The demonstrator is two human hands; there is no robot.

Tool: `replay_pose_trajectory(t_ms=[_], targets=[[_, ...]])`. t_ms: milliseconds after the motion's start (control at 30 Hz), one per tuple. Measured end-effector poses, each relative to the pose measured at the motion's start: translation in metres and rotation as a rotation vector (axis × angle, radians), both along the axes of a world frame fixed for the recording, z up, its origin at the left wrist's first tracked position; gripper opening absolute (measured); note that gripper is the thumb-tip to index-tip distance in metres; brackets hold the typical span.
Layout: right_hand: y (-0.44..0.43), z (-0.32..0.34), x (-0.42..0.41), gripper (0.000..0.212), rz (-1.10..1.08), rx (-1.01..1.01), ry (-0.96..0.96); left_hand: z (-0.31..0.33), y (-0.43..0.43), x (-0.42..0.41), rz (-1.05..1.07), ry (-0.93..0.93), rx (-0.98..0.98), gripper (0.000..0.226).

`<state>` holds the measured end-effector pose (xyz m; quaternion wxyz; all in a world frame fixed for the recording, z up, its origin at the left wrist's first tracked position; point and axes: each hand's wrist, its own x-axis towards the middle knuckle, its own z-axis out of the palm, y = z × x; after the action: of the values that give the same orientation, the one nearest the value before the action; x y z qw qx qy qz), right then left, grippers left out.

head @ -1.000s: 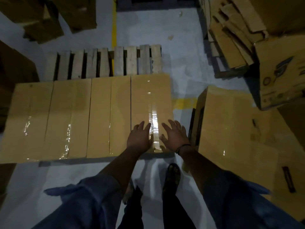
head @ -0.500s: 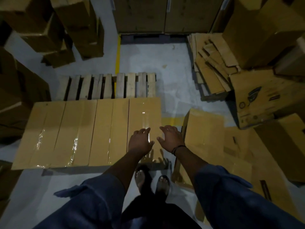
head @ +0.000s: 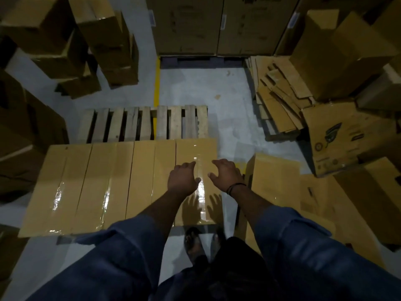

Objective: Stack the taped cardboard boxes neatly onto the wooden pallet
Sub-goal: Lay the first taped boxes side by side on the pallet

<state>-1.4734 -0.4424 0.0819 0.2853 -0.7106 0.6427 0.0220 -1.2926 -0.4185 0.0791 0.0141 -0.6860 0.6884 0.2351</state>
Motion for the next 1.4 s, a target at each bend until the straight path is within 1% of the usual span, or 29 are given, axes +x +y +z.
replay_pose_trajectory(t_ms=[400, 833, 967, 1100, 1267, 1400], targets=[[-0.024, 0.0, 0.037, 0.061, 0.048, 0.042, 0.017, -0.005, -0.019, 0.018, 0.073, 0.053, 0.016, 0.075], [-0.094, 0.001, 0.041, 0.061, 0.126, 0.054, 0.01, -0.012, -0.068, 0.017, 0.176, 0.064, 0.057, 0.075], [-0.129, -0.013, 0.041, 0.061, 0.218, 0.078, 0.019, -0.021, -0.089, 0.011, 0.247, 0.055, 0.079, 0.075], [-0.172, -0.032, 0.044, 0.062, 0.346, 0.114, 0.031, -0.035, -0.114, 0.004, 0.361, 0.047, 0.113, 0.074], [-0.236, -0.05, 0.049, 0.062, 0.612, 0.175, 0.07, -0.047, -0.147, -0.011, 0.61, 0.042, 0.191, 0.074], [-0.288, -0.049, 0.046, 0.062, 0.781, 0.175, 0.113, -0.041, -0.167, -0.037, 0.808, 0.11, 0.247, 0.075]])
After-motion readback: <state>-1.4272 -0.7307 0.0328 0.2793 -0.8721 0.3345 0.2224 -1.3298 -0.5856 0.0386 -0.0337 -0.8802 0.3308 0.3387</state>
